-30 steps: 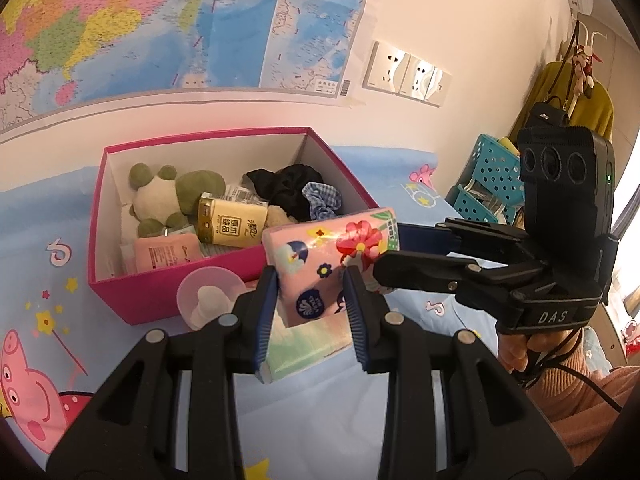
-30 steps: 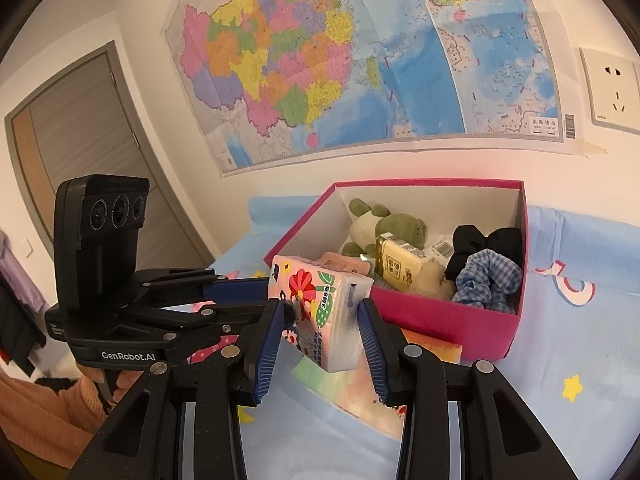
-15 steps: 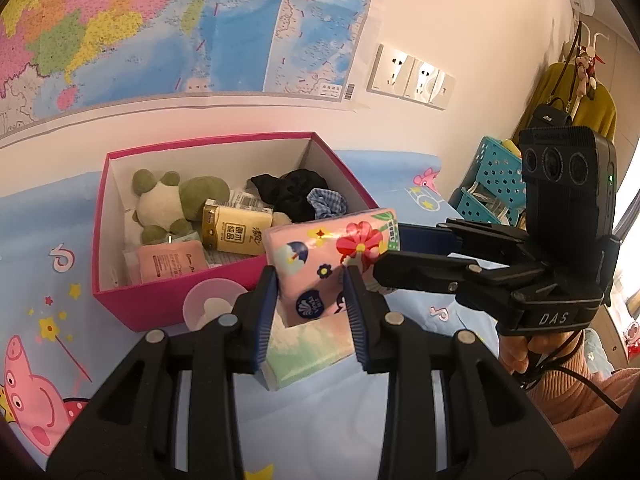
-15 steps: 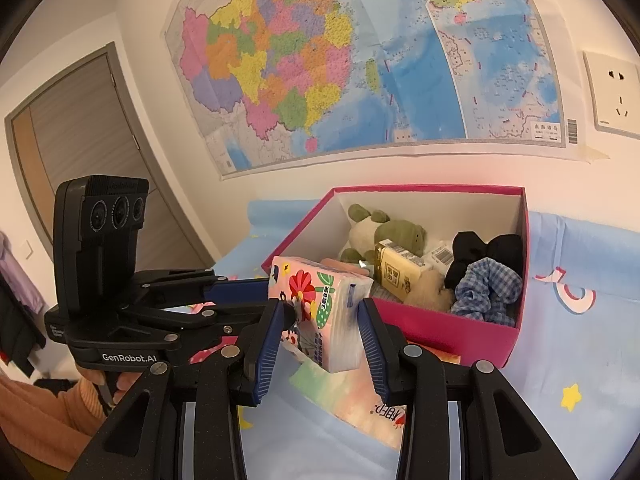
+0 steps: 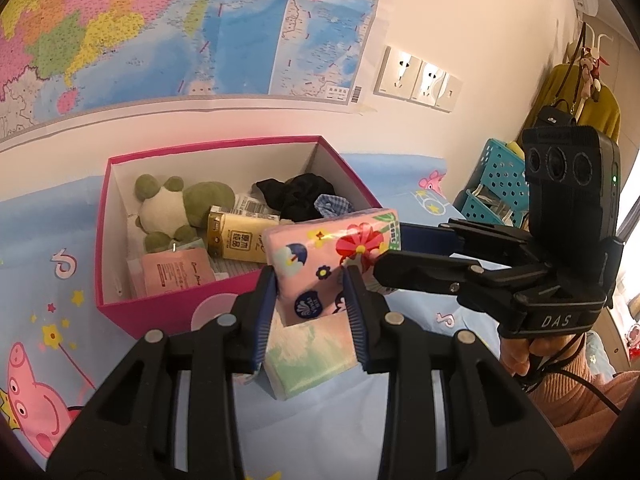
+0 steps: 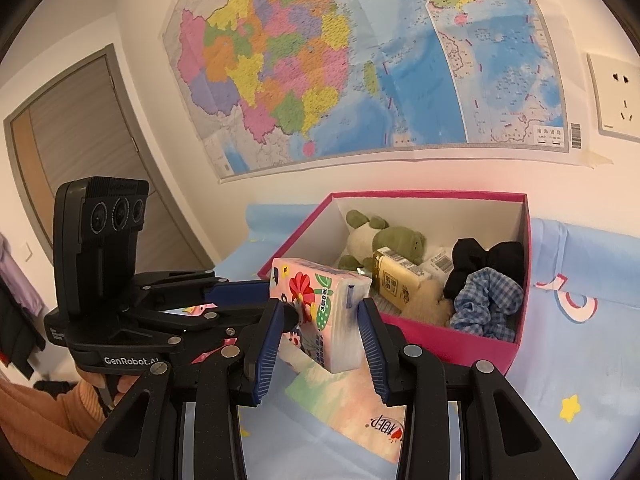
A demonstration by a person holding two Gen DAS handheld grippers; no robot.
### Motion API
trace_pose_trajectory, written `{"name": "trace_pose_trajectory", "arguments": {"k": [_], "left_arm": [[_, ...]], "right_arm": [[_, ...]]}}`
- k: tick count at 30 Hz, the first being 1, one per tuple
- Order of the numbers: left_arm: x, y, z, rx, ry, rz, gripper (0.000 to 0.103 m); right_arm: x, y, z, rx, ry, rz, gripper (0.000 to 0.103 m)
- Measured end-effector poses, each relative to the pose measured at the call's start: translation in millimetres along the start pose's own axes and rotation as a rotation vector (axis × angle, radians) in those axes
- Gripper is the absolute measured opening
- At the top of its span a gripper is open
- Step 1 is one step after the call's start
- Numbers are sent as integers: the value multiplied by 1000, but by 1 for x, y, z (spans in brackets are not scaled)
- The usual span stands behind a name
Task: Organize soft objects
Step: 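Lower the floral packet into the pink box with the right tool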
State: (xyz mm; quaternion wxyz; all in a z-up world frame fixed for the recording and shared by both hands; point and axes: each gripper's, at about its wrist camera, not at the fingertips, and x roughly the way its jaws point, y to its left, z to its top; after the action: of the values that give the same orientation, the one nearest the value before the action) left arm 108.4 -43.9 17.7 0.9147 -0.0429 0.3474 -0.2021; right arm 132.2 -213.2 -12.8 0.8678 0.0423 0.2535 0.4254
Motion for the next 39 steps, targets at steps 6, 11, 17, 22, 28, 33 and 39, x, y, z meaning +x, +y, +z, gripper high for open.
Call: {"name": "trace_pose_trajectory", "arguments": {"k": [6,11,17,22,28,33,39], "left_arm": [[3,3,3,-4,-1,2,36],[5,5,4,-6,1,7,36],[4,5,6,-2,3,16,36],[5,7,7,-5,6,21,36],[7,7,9,-3,8,27,36],[8,11,12,-9,12,26,36],[12,14,16,-12,16,30,36]], "right_arm": [[2,-1,3,1,-3,3,39],[6,-3,7,3,-4,2,39],[7,-3,9,3,-6,5,39],[8,-3,8,2,-6,2,39],[13,-4,11,5,-5,2,39],[16,-5,13,7,-5,2,39],[21,-9,16,12,-4,0,39]]}}
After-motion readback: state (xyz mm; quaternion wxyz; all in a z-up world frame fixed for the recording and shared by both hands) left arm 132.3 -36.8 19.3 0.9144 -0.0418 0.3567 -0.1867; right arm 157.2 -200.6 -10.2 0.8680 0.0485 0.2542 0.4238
